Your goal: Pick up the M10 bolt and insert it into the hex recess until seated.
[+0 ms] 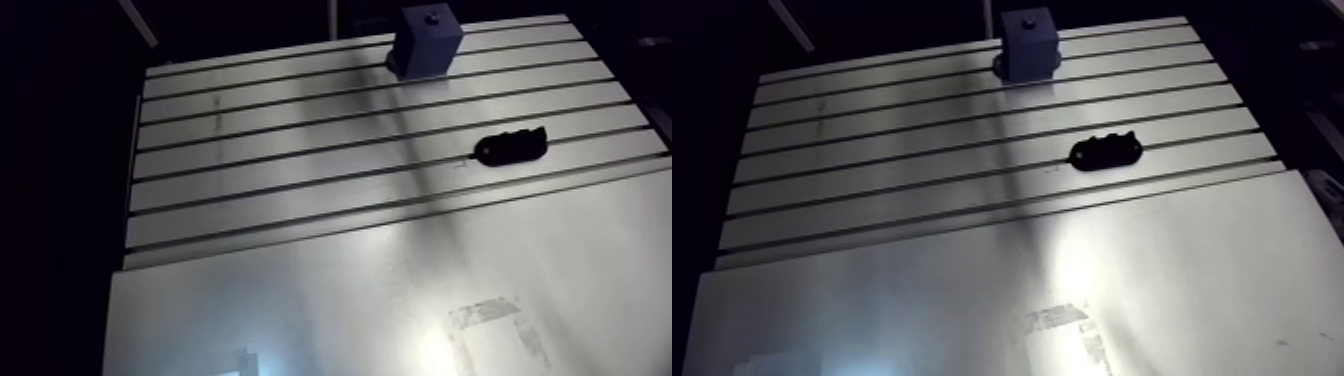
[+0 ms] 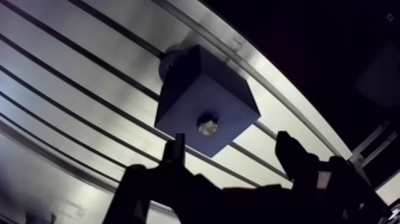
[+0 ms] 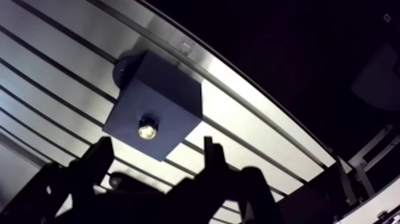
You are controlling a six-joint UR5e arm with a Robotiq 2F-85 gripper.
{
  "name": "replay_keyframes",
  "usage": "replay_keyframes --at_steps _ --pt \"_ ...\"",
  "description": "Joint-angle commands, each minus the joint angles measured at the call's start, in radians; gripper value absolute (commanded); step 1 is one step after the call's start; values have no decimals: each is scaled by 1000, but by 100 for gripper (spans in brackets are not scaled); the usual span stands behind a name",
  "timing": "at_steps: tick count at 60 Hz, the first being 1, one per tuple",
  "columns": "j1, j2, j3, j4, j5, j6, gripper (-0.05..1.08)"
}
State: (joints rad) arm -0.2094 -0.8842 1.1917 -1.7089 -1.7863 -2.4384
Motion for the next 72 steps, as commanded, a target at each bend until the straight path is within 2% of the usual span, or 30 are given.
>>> replay_keyframes --at_steps 1,12,14,15,16,18,24,25,26,28,29,30,31,33,34,35,37,38,39,41,46,50,52,53,54,55,56,57,59,72 --pt "-5 -18 -2 -15 15 9 3" --pt "-7 -44 7 -9 54 44 4" --pt "-10 -46 6 -5 64 57 4" --pt "-13 -47 6 -1 75 76 4" --pt "-13 -47 6 -1 75 76 4" --pt "-24 -56 0 5 95 138 6" --pt "-44 -60 -10 18 104 280 16" --pt "-48 -61 -10 26 104 326 21" --pt "-48 -61 -10 26 104 326 21" --pt "-61 -64 -10 38 106 411 36" --pt "-61 -64 -10 38 106 411 36" --pt "-71 -67 -9 44 106 449 48" --pt "-71 -67 -9 44 106 449 48" --pt "-83 -67 -4 50 107 513 71" --pt "-83 -67 -4 50 107 513 71" --pt "-84 -67 1 51 107 530 82" --pt "-84 -67 1 51 107 530 82" --pt "-84 -67 5 50 107 541 92" --pt "-81 -69 11 51 109 544 97" --pt "-77 -72 21 50 110 543 101" --pt "-73 -73 28 51 115 545 105" --pt "-64 -78 34 50 129 543 106" --pt "-61 -78 43 47 151 542 107" --pt "-61 -78 43 47 151 542 107" --pt "-59 -81 50 43 165 542 107" --pt "-59 -81 50 43 165 542 107" --pt "-58 -86 59 41 179 539 107" --pt "-58 -86 59 41 179 539 107" --pt "-58 -97 71 34 202 536 107" --pt "-57 -113 99 -19 203 538 107"
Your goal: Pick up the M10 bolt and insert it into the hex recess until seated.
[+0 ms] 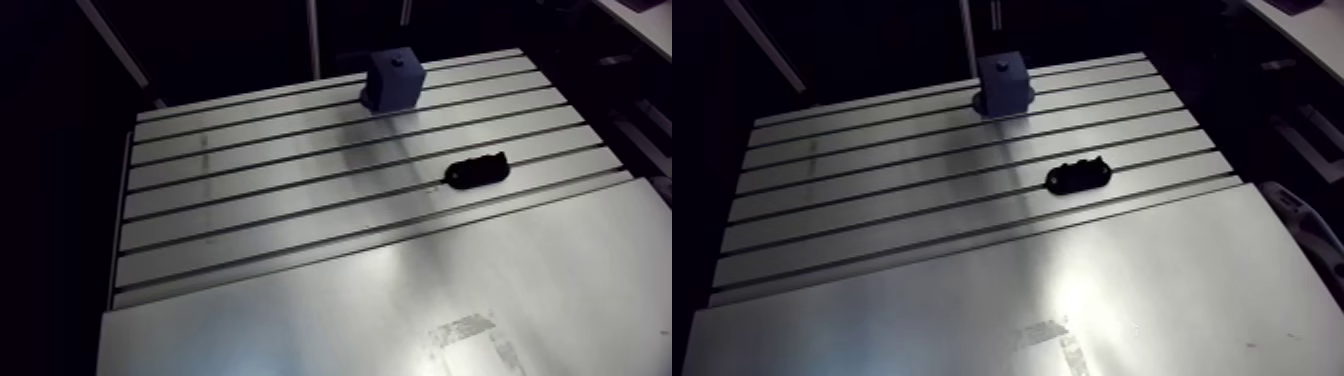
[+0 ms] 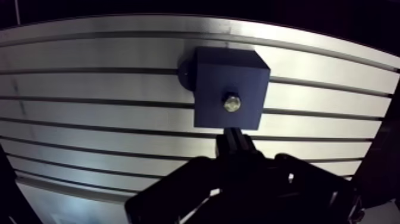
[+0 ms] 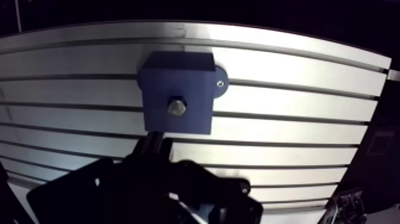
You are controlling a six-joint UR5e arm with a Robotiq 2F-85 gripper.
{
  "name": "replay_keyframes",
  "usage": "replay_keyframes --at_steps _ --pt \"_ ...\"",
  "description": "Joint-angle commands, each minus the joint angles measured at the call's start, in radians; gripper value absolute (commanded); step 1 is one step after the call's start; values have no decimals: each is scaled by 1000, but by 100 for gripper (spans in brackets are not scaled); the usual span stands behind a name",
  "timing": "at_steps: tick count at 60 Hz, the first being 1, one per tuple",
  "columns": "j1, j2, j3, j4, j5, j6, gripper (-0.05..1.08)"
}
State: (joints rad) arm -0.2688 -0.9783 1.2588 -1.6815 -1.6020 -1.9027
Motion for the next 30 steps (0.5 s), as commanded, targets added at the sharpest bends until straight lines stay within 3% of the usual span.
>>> replay_keyframes --at_steps 1,30 --pt "2 -19 36 -56 17 4 107" --pt "-1 -21 93 -157 11 -2 108"
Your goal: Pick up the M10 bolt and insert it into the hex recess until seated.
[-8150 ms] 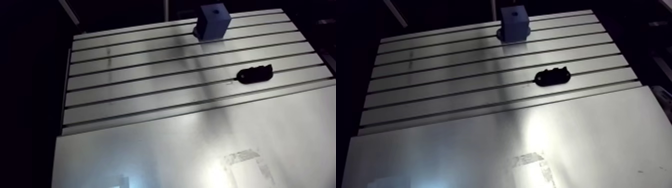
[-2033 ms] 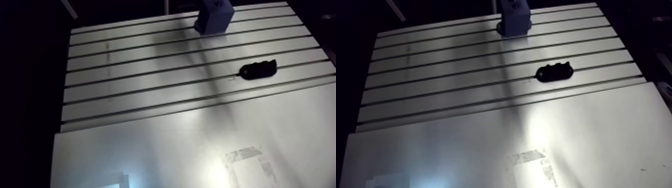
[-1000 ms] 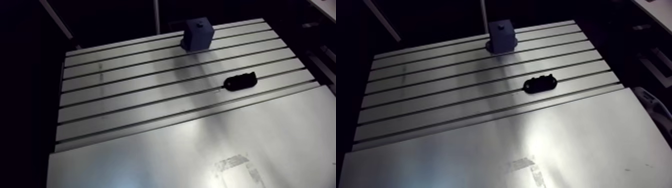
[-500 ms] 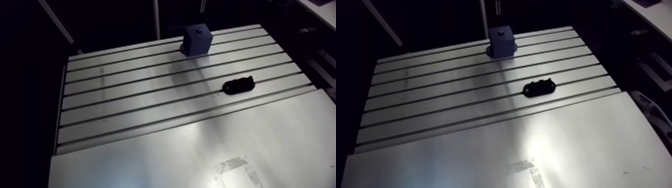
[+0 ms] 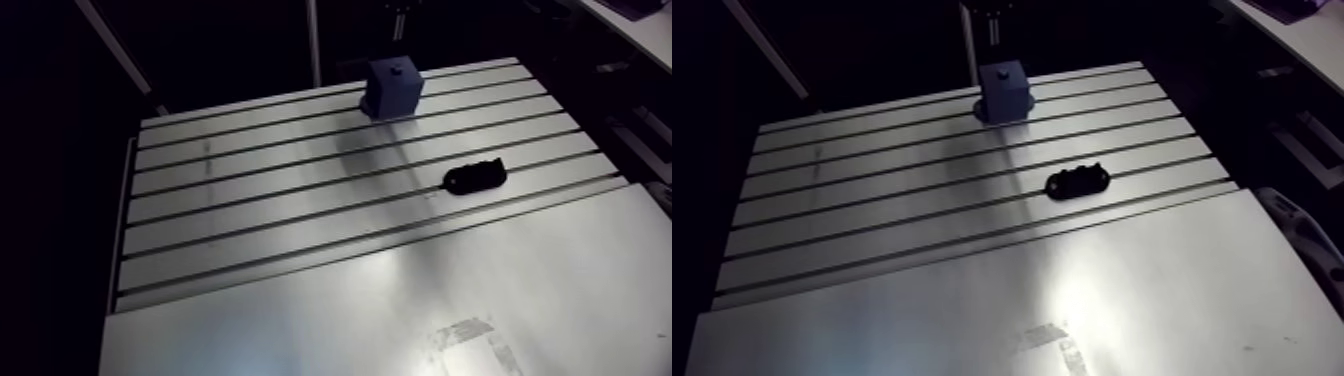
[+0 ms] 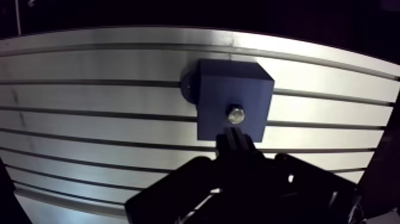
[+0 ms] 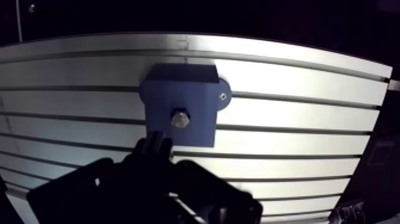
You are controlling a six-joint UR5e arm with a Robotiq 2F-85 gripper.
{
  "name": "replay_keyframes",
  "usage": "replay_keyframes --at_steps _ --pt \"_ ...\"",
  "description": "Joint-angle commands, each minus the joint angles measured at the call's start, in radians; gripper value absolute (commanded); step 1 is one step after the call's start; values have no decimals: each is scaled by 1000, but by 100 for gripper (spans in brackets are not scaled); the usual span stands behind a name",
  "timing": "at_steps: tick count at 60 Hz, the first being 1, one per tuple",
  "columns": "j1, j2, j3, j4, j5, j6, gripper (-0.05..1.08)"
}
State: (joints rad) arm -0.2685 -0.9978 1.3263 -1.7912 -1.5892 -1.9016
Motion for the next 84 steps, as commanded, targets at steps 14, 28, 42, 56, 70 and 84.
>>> replay_keyframes --at_steps 14,28,42,56,70,84 --pt "-6 -1 60 -107 -18 -3 108" --pt "-6 -1 61 -107 -18 -4 108" --pt "-9 0 60 -103 -15 -4 108" --pt "-8 -3 64 -89 -15 -4 108" --pt "-8 -13 84 -89 -15 -4 108" --pt "-11 -15 92 -89 -15 -4 108"
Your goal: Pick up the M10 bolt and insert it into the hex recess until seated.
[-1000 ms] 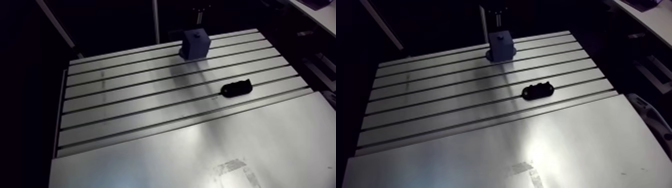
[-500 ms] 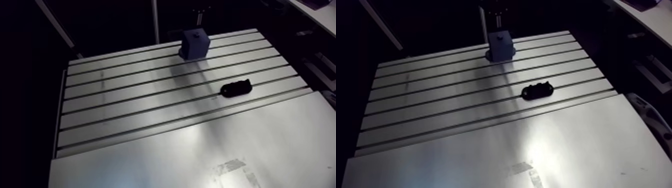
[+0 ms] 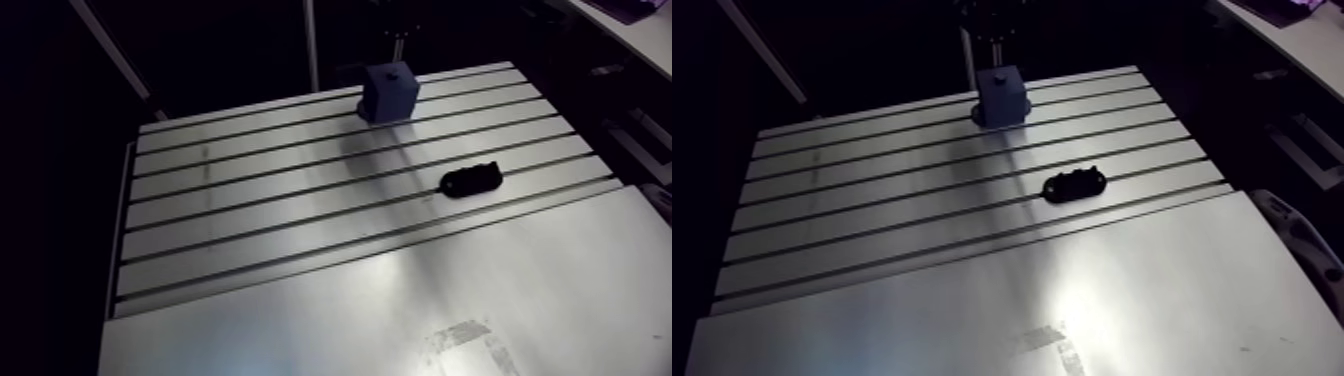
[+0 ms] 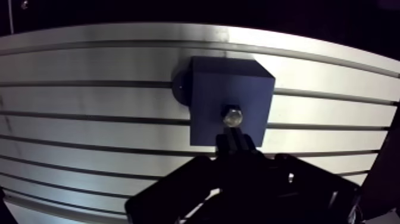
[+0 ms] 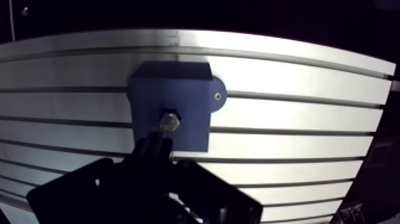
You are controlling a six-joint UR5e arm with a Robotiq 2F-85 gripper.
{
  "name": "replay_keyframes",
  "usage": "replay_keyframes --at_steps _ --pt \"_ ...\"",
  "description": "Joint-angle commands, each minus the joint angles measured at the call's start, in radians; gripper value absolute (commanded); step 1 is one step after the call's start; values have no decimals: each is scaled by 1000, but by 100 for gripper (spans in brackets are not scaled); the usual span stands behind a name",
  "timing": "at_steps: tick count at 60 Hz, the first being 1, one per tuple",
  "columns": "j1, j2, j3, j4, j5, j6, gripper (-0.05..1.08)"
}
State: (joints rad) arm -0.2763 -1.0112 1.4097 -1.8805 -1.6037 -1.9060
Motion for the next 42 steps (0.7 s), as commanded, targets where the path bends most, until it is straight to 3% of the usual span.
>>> replay_keyframes --at_steps 1,11,13,19,42 --pt "-3 -2 8 1 0 0 108" --pt "-3 0 10 6 -7 -1 108" --pt "-3 3 3 28 -26 -4 108" --pt "-3 4 -5 43 -50 -5 108" --pt "1 14 -28 74 -51 -5 108"
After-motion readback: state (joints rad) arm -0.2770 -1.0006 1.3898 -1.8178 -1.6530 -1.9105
